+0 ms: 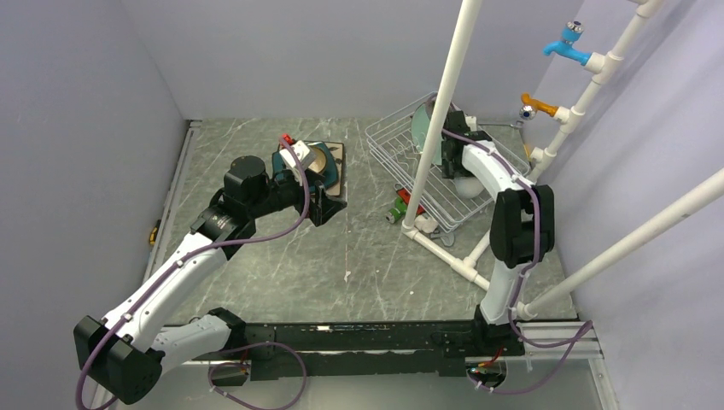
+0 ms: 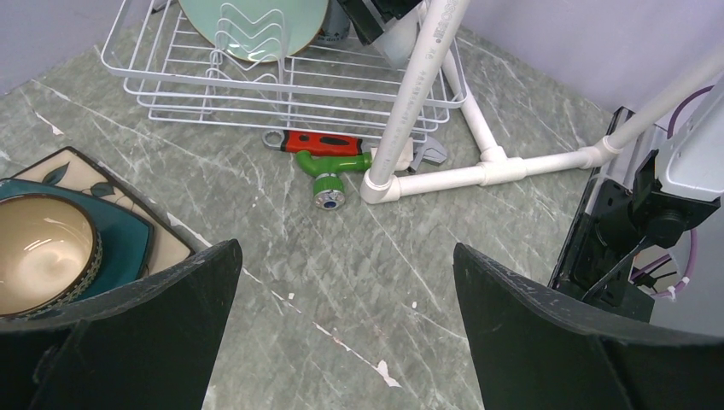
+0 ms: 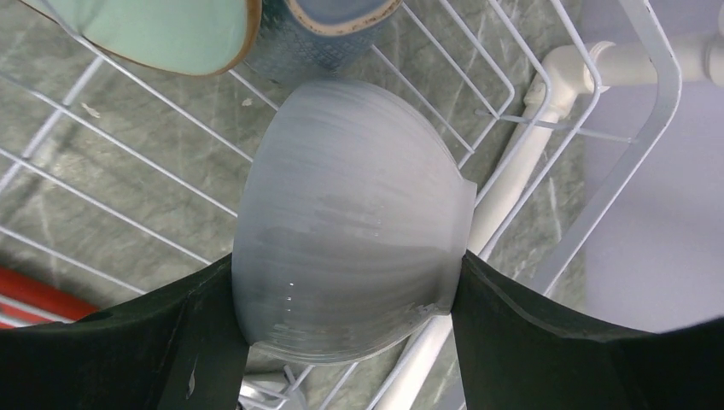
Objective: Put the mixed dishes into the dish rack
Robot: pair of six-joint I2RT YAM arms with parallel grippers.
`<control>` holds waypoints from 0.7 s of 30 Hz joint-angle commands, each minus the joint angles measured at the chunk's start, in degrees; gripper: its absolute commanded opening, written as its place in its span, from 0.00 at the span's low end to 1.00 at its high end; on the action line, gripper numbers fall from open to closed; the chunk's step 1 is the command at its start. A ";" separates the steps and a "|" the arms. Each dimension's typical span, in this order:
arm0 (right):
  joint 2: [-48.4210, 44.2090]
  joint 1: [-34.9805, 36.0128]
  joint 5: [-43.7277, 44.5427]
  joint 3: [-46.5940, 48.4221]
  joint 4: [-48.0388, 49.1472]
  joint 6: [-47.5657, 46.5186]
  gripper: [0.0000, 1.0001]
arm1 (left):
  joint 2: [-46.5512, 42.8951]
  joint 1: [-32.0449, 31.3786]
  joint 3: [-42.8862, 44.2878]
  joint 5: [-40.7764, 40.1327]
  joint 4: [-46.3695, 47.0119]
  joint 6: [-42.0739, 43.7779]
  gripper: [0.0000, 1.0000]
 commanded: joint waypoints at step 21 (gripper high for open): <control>11.39 3.35 21.02 8.46 -8.06 -2.64 0.00 | -0.28 -0.19 0.55 -0.18 1.93 -1.03 0.99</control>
